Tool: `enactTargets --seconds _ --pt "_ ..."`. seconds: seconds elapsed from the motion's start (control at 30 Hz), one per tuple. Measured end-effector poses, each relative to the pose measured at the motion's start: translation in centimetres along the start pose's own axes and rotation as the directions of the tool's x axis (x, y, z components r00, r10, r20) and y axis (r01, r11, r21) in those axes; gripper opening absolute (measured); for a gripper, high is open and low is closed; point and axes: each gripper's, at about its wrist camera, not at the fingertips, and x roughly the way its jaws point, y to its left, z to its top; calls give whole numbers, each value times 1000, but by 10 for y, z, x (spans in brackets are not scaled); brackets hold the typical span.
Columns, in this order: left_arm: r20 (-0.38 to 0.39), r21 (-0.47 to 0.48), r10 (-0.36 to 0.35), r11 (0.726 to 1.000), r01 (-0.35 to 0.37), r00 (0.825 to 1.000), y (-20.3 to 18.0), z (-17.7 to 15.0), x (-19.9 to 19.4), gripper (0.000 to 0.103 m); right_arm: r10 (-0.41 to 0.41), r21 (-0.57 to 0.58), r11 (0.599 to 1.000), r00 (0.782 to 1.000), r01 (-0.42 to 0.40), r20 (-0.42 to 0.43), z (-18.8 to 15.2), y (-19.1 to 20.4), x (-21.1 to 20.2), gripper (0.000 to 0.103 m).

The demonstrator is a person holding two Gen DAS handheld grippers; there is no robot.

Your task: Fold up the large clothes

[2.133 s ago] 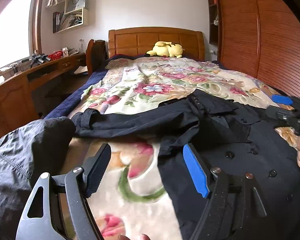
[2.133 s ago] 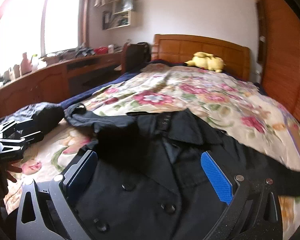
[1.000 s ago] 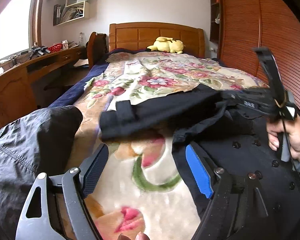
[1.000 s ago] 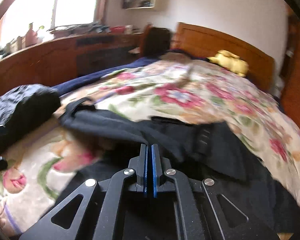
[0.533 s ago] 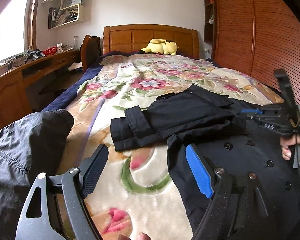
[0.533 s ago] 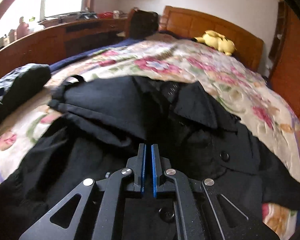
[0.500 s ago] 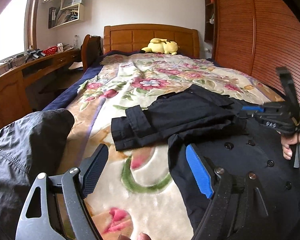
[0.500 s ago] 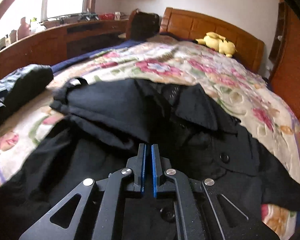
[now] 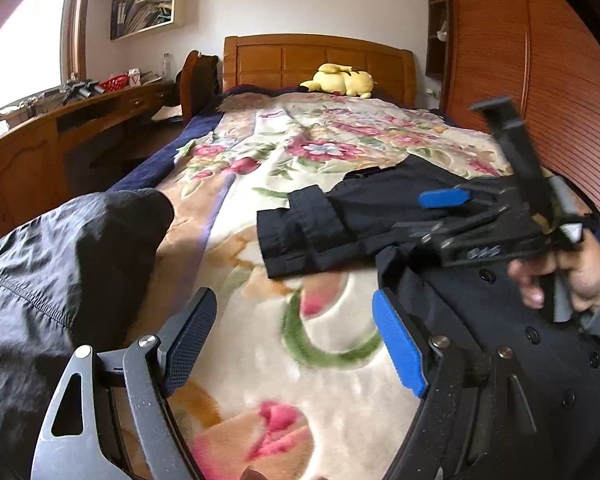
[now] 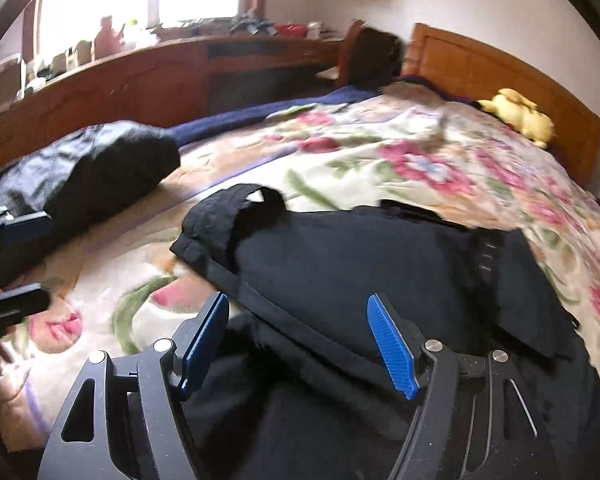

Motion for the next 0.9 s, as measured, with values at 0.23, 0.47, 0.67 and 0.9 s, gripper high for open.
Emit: enactTargets --seconds 0.23,0.47,0.67,0.9 --pt "5 -8 14 1000 -14 1000 5 2 2 81 52 -50 997 996 -56 -76 13 13 43 74" --pt "1 -5 20 1000 -20 1000 5 3 5 81 70 -91 992 987 -83 -141 18 12 68 74" --pt "8 -10 25 1000 -25 1000 5 2 5 81 95 -41 994 988 -101 -122 24 5 69 32" --pt "2 -21 18 1000 -18 1000 4 2 8 81 93 31 995 995 -94 48 31 -12 27 4"
